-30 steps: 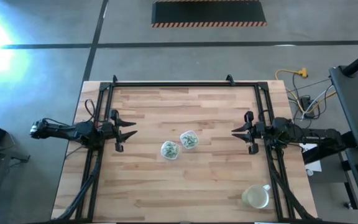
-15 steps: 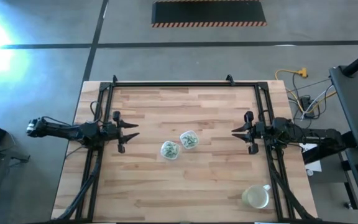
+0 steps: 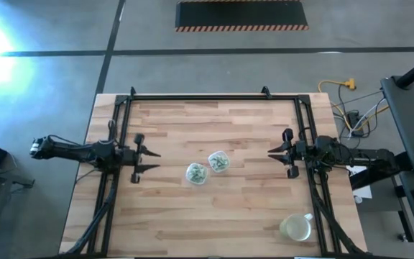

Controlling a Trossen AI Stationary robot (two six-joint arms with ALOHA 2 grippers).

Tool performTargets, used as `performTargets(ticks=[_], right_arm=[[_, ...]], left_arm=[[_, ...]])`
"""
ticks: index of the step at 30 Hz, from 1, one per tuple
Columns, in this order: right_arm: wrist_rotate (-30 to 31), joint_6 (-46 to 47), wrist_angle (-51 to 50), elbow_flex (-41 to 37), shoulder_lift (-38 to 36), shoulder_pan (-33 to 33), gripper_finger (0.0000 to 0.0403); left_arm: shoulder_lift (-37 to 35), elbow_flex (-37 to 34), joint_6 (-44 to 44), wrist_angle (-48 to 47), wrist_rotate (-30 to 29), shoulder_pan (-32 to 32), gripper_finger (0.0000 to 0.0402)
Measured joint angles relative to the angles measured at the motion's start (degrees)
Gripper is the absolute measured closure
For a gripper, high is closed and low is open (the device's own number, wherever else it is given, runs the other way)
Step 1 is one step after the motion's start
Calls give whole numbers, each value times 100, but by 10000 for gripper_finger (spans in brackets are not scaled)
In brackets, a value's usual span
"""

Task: Pick and place items into bin
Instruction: Return to Home Position

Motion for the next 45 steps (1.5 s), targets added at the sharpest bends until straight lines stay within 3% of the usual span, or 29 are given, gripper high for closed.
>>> performTargets(ticks=[8, 45], right_arm=[[-2, -3, 1, 0, 0, 0, 346], [-4, -1, 2, 0, 2, 0, 346]], left_arm=[[-736, -2, 18, -392, 21, 310, 253], [260, 9, -70, -340, 0, 327, 253]])
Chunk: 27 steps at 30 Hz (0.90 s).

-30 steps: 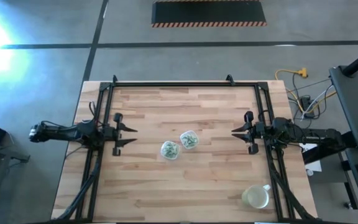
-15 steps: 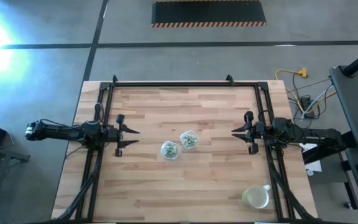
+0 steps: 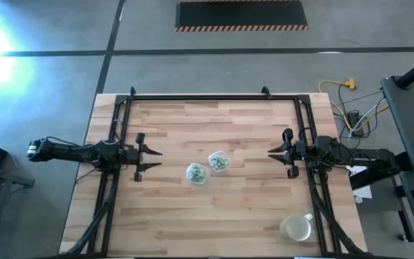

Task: Pick and place items into bin
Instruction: Return to Home Position

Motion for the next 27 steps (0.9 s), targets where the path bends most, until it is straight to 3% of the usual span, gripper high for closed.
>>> performTargets(ticks=[4, 10, 27], right_arm=[[0, 0, 0, 0, 0, 0, 346], [0, 4, 0, 0, -1, 0, 346], [-8, -2, 2, 0, -4, 0, 346]], left_arm=[[-159, 16, -224, 50, 80, 0, 253], [-996, 23, -182, -136, 185, 13, 253], [-956, 33, -177, -265, 393, 15, 253]])
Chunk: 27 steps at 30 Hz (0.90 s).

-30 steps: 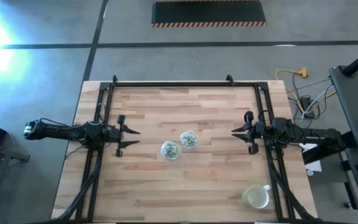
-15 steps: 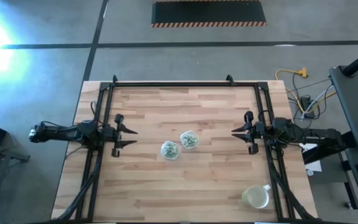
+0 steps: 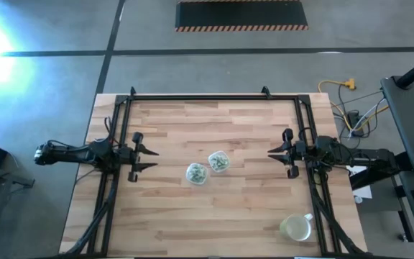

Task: Pick and place items into bin
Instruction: Return to Home Position

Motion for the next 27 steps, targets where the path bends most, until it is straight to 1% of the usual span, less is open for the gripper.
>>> performTargets(ticks=[27], right_arm=[[8, 5, 0, 0, -2, 0, 346]], left_arm=[[63, -15, -24, 263, -26, 0, 253]])
